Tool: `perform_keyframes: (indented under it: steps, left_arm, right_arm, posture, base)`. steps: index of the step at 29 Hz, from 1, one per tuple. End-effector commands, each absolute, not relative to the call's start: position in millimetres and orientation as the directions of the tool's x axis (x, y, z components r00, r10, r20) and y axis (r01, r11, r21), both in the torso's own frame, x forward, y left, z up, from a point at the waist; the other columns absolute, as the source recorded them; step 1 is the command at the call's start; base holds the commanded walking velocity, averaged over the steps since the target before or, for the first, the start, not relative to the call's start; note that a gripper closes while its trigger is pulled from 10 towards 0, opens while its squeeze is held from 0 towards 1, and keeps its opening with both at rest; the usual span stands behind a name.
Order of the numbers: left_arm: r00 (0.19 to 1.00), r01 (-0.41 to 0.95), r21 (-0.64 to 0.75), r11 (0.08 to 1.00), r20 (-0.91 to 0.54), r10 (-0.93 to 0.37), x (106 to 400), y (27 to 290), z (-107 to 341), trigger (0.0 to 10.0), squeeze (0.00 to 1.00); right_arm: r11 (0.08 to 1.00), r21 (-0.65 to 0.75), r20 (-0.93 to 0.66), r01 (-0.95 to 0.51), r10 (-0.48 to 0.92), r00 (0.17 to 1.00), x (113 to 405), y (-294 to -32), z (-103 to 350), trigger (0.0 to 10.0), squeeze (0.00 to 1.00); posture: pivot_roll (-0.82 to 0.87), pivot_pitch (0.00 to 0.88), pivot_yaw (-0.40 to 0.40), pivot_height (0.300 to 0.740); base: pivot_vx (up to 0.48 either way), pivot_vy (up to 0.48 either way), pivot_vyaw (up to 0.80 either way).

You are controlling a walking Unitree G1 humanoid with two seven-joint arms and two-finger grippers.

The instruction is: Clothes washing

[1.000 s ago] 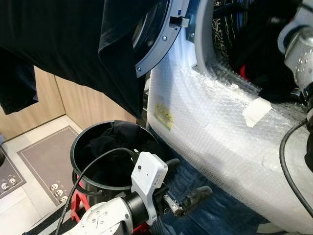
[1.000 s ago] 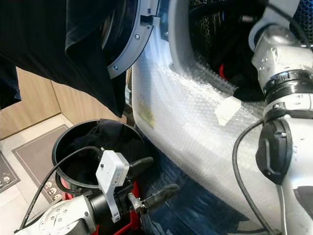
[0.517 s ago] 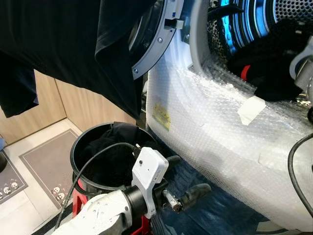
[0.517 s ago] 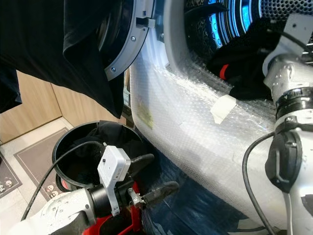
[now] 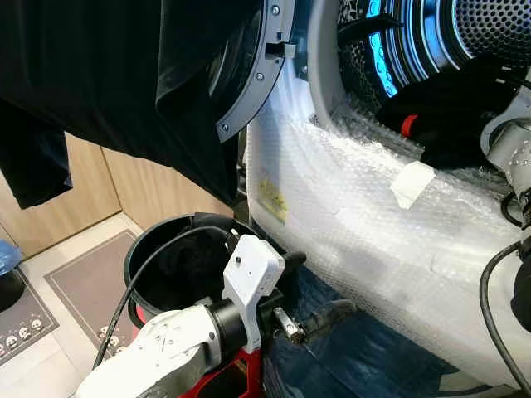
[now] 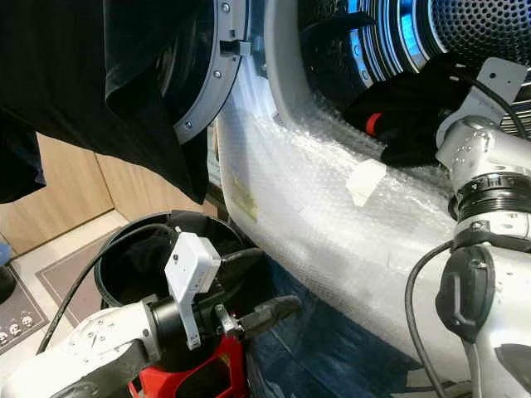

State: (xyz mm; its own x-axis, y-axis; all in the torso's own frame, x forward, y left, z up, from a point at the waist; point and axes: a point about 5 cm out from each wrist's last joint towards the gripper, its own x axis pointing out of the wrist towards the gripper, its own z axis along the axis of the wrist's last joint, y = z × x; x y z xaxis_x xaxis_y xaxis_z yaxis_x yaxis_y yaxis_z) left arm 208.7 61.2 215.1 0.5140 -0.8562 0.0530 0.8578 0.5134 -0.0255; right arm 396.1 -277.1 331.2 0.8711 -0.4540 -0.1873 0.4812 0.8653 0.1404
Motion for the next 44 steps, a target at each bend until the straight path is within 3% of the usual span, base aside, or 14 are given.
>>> perform_keyframes:
  steps: [1, 13, 19, 44]
  left_arm:
    - [0.503, 0.864, -0.035, 0.502, 0.047, -0.863, 210, 61, 215, 10.0, 0.00]
    - [0.488, 0.873, -0.033, 0.486, 0.054, -0.871, 213, 58, 216, 10.0, 0.00]
    - [0.481, 0.876, -0.038, 0.480, 0.057, -0.875, 213, 56, 215, 10.0, 0.00]
    - [0.481, 0.877, -0.039, 0.480, 0.056, -0.875, 213, 56, 215, 10.0, 0.00]
  right_arm:
    - [0.859, 0.150, -0.175, 0.489, -0.463, 0.869, 392, -280, 336, 10.0, 1.00]
    - [0.883, 0.122, -0.200, 0.454, -0.426, 0.882, 380, -251, 332, 10.0, 1.00]
    - [0.873, 0.087, -0.111, 0.479, -0.470, 0.876, 365, -243, 340, 10.0, 1.00]
    - [0.865, 0.083, -0.097, 0.494, -0.487, 0.868, 362, -242, 340, 10.0, 1.00]
  posture:
    - [0.01, 0.000, -0.087, 0.740]
    - [-0.02, 0.000, -0.084, 0.740]
    - [-0.03, 0.000, -0.084, 0.740]
    - [-0.03, 0.000, -0.084, 0.740]
  base:
    - [0.000, 0.000, 0.00]
    - [0.000, 0.000, 0.00]
    - [0.000, 0.000, 0.00]
    - [0.000, 0.000, 0.00]
